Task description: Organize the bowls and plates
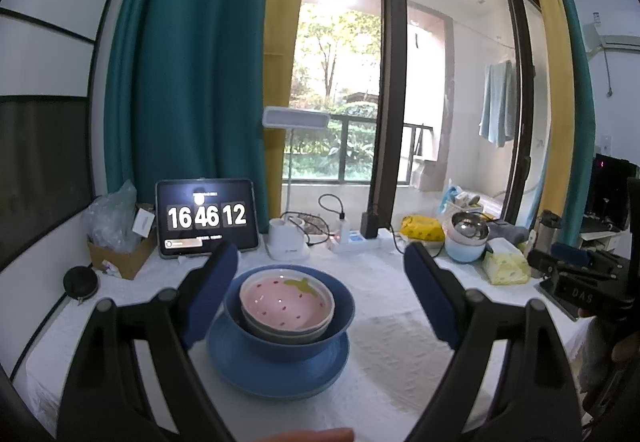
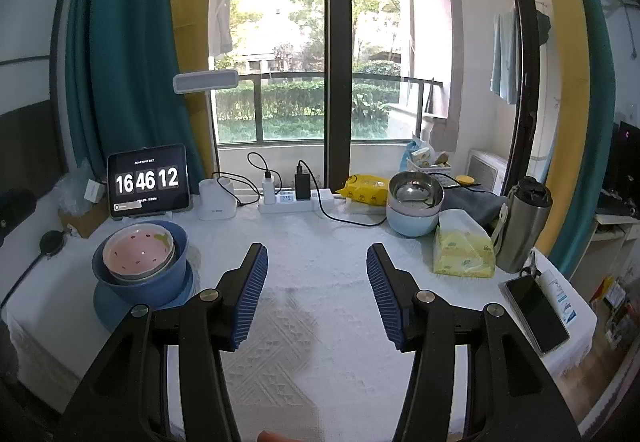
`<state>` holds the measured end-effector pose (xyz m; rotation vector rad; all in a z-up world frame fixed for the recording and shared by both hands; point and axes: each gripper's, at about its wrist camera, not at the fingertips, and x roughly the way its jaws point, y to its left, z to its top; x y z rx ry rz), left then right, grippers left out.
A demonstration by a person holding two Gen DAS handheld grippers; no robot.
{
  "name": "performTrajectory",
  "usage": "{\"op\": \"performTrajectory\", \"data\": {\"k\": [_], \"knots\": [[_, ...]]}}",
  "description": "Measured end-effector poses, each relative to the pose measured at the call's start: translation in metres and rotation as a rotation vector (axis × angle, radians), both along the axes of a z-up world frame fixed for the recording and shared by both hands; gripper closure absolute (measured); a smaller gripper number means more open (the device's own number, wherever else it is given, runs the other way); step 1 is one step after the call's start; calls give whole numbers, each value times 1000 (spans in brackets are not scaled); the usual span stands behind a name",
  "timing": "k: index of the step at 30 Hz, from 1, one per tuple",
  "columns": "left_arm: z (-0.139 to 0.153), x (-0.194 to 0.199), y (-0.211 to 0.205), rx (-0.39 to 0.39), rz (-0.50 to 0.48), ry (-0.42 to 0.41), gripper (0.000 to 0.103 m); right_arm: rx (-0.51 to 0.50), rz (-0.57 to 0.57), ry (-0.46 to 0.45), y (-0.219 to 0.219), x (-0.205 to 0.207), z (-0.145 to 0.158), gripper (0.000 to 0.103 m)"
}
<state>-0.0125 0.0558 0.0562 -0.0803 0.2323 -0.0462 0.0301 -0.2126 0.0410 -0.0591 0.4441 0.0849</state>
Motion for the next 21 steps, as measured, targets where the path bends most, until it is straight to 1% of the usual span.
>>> {"op": "performTrajectory", "data": {"k": [21], "knots": [[-8, 12, 3, -5, 12, 21, 17, -6, -6, 19, -1, 9, -6, 48]]}}
